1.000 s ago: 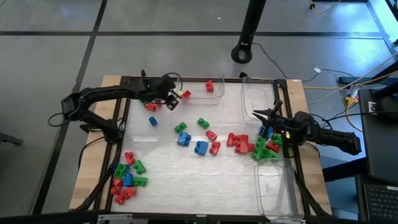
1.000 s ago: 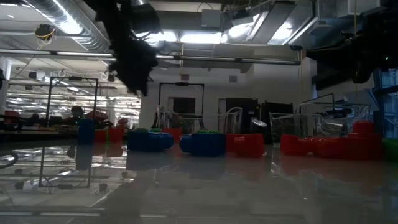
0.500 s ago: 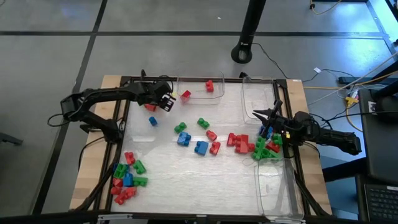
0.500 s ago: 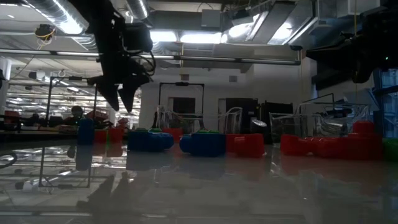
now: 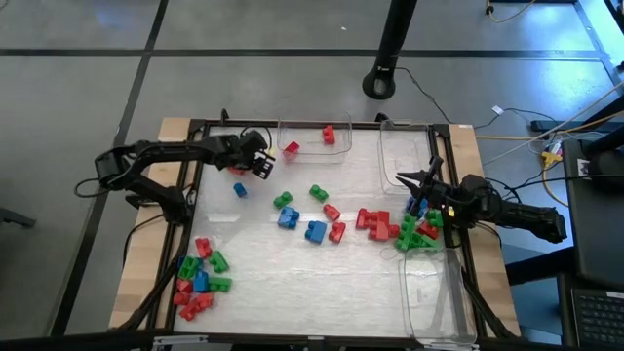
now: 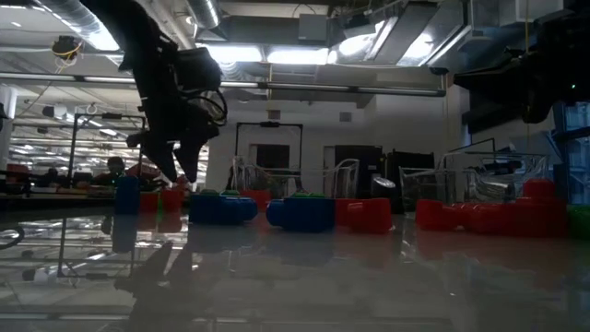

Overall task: Sort blocks
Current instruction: Put the red game piece into the top left transparent bin

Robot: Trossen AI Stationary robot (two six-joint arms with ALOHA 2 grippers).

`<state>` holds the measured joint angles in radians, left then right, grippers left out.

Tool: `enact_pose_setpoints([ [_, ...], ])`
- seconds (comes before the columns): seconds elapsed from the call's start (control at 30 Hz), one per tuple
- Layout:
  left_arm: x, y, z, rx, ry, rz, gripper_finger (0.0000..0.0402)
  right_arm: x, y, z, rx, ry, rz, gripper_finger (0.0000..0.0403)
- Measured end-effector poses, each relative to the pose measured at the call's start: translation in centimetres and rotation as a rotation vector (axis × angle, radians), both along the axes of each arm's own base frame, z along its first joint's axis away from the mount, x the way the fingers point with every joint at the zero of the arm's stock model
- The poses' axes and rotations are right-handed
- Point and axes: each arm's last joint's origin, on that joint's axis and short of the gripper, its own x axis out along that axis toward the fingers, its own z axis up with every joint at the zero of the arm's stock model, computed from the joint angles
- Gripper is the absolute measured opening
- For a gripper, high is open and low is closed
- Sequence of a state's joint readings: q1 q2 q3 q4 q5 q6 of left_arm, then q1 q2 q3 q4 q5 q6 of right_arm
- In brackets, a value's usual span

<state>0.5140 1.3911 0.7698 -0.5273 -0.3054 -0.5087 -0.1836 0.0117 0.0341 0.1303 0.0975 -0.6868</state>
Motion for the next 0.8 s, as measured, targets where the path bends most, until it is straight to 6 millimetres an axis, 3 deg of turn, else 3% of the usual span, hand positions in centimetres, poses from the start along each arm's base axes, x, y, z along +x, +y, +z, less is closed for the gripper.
enact_pose_setpoints([
  [0.63, -0.9, 0.2, -2.2, 0.037, -0.035, -0.012, 0.0224, 0.0, 0.0, 0.0, 0.0, -0.001, 0.0, 0.0044],
  [0.8, -1.1, 0.4, -2.3, 0.038, -0.028, -0.009, 0.0188, 0.0, 0.0, 0.0, 0.0, -0.001, 0.0, 0.0044],
])
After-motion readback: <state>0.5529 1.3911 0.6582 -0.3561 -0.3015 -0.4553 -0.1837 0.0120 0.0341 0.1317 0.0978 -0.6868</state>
